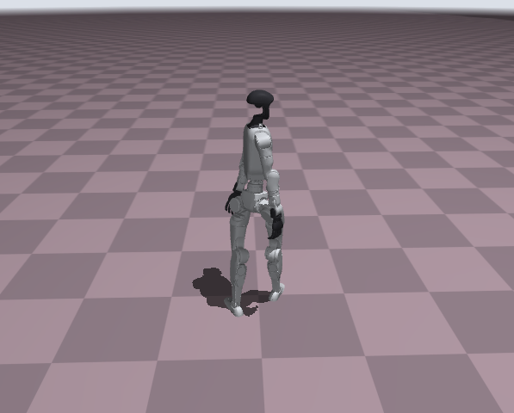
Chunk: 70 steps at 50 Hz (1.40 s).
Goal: Upper body actions
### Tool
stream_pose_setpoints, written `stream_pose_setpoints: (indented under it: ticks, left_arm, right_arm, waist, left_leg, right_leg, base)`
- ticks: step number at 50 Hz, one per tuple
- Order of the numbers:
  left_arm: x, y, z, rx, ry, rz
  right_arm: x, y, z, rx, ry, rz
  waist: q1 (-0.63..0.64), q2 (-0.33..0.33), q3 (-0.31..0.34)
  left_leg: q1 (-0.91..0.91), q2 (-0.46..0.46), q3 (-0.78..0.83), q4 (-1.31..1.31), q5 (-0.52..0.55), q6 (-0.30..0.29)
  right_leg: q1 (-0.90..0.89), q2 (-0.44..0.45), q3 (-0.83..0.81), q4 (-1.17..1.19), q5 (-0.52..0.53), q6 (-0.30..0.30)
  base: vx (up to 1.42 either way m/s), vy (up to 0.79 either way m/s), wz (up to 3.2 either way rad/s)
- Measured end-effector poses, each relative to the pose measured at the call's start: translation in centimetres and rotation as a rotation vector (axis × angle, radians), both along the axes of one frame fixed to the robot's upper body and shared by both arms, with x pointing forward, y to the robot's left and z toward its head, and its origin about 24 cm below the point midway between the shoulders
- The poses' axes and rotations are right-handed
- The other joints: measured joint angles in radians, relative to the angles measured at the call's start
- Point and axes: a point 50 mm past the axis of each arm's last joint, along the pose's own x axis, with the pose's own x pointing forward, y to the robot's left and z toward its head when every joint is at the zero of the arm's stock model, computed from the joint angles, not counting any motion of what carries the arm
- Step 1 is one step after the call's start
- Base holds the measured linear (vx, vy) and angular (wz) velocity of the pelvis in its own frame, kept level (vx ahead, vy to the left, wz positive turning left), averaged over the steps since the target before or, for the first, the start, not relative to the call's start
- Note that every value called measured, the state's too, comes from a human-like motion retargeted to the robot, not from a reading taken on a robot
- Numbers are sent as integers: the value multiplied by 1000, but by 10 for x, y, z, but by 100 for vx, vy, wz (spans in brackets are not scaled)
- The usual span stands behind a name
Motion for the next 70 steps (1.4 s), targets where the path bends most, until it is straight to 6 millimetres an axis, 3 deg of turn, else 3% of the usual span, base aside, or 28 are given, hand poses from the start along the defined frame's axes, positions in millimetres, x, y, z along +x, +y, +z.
stream_pose_setpoints:
  ticks: [7,12,16,25,32,35,43,51,63,70]
  left_arm:
    - [33,-1,-6,16,-84,-35]
    - [59,-8,-9,12,-166,-31]
    - [67,-18,-10,-19,-210,-30]
    - [54,-29,-9,-86,-176,-77]
    - [44,-26,-8,-75,-140,-61]
    - [50,-23,-9,-61,-153,-62]
    - [70,-18,-10,-40,-214,-129]
    - [65,-10,-9,-58,-186,-185]
    - [43,37,-1,76,-86,-125]
    - [31,49,4,134,-15,-62]
  right_arm:
    - [-28,-7,-2,-58,91,-118]
    - [-59,0,-5,-47,187,-235]
    - [-71,9,-7,-18,219,-285]
    - [-54,13,-7,16,177,-235]
    - [-38,6,-5,24,110,-227]
    - [-38,0,-5,19,92,-253]
    - [-70,-20,-3,-40,152,-320]
    - [-88,-22,-3,-55,184,-317]
    - [-84,-25,-4,-29,138,-265]
    - [-54,-23,-4,-35,59,-160]
  waist:
    - [-141,60,16]
    - [-180,69,15]
    - [-187,69,5]
    - [-189,77,-10]
    - [-145,72,-20]
    - [-103,69,-27]
    - [115,13,-36]
    - [287,-35,-17]
    - [595,-131,7]
    - [739,-193,36]
  left_leg:
    - [-15,2,64,13,-6,-26]
    - [-18,-4,75,21,-12,-37]
    - [-19,-9,81,23,-15,-46]
    - [-23,-9,86,24,-12,-55]
    - [-32,-4,40,14,-6,-43]
    - [-42,-3,6,8,-1,-35]
    - [-65,-5,-141,-4,22,12]
    - [-109,-8,-377,-3,67,70]
    - [-168,-64,-740,-6,141,134]
    - [-185,-88,-803,-9,171,143]
  right_leg:
    - [-37,39,26,-6,12,29]
    - [-45,60,51,-1,14,45]
    - [-48,70,62,0,13,58]
    - [-55,70,47,-10,11,81]
    - [-43,54,-11,-17,7,29]
    - [-38,41,-36,-14,-2,-4]
    - [25,-45,-129,-4,-64,-86]
    - [139,-184,-391,10,-190,-104]
    - [310,-284,-638,-4,-310,-95]
    - [358,-321,-725,-14,-327,-78]
  base:
    - [-8,8,-96]
    - [-3,1,-59]
    - [-3,-1,-44]
    - [0,0,-12]
    - [7,-2,57]
    - [19,-4,108]
    - [22,2,164]
    - [21,11,205]
    - [19,12,153]
    - [3,5,81]
